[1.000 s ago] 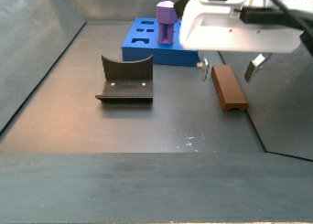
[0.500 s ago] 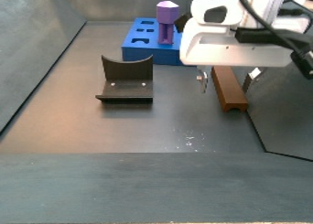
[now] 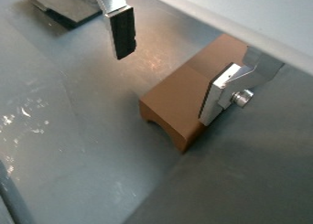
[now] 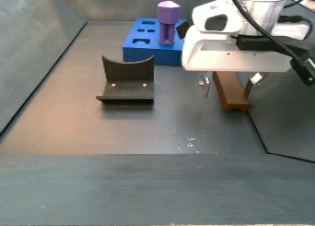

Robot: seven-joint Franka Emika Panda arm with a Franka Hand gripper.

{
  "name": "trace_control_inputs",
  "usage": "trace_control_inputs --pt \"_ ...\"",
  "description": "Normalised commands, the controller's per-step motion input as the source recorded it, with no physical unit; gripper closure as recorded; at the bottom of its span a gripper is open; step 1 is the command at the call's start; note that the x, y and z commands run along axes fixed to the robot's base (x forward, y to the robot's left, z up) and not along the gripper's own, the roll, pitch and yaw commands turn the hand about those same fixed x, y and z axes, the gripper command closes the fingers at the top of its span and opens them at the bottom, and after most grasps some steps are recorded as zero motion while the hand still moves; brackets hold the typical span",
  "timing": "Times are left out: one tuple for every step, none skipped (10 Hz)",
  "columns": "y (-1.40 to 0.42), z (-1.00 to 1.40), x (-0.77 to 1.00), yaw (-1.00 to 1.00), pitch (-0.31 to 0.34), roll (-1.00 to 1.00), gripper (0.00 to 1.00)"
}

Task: Pick up the arch object. Move up. Place the arch object on the fixture. Regrasp the arch object. Rotate the arch object. Move to above the board. Insert the arch object.
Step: Pick up the arch object.

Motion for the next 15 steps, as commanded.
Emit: trace_control_inputs --pt "0.0 -0.55 -0.53 0.0 -0.084 0.09 0.0" --pt "0.0 -0.57 -0.66 0.0 -0.049 0.14 0.0" --pt "0.0 -0.57 -0.39 0.0 -0.084 0.0 0.0" --pt "0.0 -0.65 0.0 0.0 0.0 0.0 0.0" --pt "0.0 -0.9 0.15 0.0 0.0 0.0 0.0" --pt "0.0 -1.0 0.12 0.0 0.0 0.0 0.0" --pt "0.0 -1.0 0.17 0.0 0.0 0.0 0.0" --pt "0.0 -1.0 0.31 0.0 0.041 0.0 0.0" --pt "-0.07 -0.8 0.78 -0.04 0.183 0.05 0.0" --pt "0.0 -0.56 0.55 -0.06 0.189 0.0 0.0" --pt "-0.04 0.0 0.0 0.0 0.0 0.03 0.0" --pt "0.0 0.0 0.0 0.0 0.0 0.02 0.0" --pt "0.0 0.0 0.0 0.0 0.0 0.0 1.0" --pt "0.0 0.0 0.0 0.0 0.0 0.0 1.0" --pt "0.0 0.0 0.0 0.0 0.0 0.0 1.0"
